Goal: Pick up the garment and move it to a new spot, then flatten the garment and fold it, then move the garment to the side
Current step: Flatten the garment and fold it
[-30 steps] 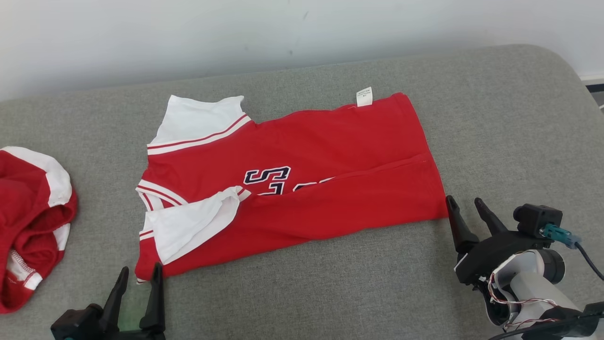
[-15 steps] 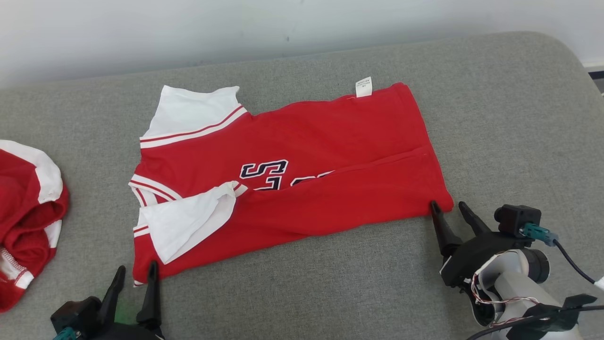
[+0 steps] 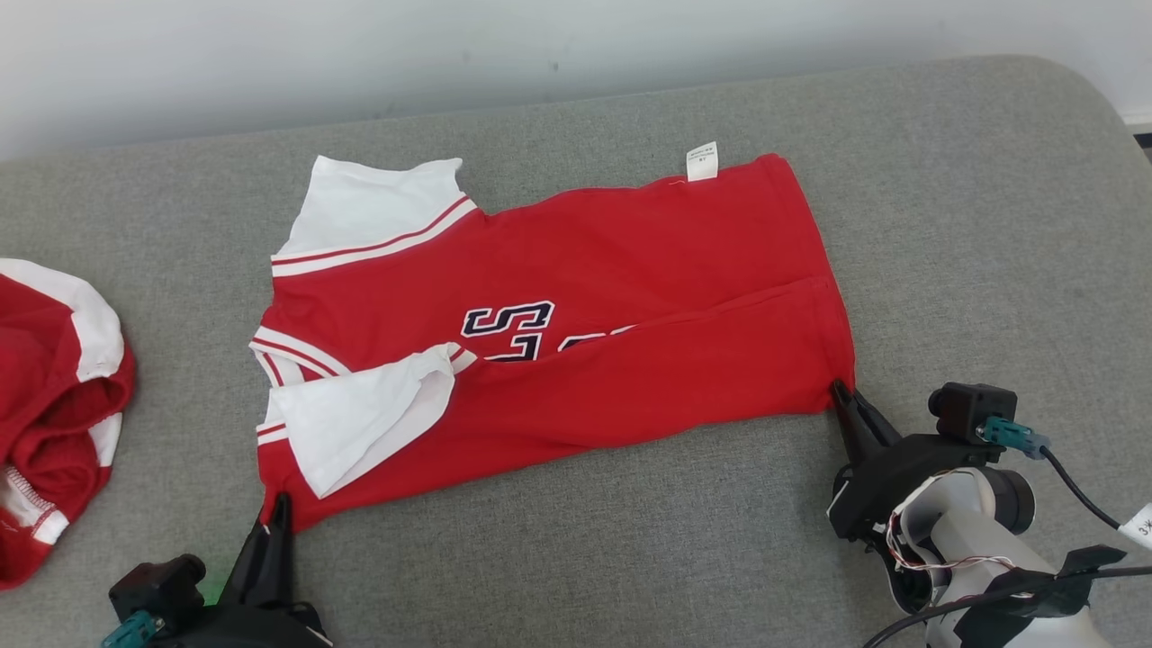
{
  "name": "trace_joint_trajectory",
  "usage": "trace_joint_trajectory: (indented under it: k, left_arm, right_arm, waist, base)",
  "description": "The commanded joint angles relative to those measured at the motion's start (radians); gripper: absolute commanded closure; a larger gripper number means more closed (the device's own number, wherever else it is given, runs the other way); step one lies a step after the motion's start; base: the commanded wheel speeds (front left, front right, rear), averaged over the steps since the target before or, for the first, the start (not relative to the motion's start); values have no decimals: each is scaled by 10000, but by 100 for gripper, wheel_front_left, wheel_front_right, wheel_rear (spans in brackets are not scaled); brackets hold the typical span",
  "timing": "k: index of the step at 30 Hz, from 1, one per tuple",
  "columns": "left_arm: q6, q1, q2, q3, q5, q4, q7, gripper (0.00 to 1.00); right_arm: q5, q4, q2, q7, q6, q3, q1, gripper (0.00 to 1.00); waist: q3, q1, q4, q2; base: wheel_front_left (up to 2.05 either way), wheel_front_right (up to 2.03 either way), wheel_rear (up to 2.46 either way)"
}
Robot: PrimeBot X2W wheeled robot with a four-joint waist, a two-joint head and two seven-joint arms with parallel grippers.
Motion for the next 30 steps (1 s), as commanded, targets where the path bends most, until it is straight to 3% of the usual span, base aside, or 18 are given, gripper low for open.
trace_joint_trajectory:
  k: [1,20,30]
  left_arm:
    - [9,87,69,-41,-122,36,-8,100]
    - [9,2352,-151,-153,-345,-1869,-18,100]
    - [198,3535,-252,-286,-742,-2494,-19,100]
  right_arm:
    - [82,-30,-25,-14,1,32,-84,100]
    - [378,-2187,-939,-29,-2,-1186,2649,100]
    - [255,-3456,-1269,880,-5,-2056,4571,100]
  waist:
    - [-23,0,5,-1]
    - [-1378,0,88,-1]
    - [-1641,0,82,-1]
  base:
    - [0,0,0]
    - [0,0,0]
    - [0,0,0]
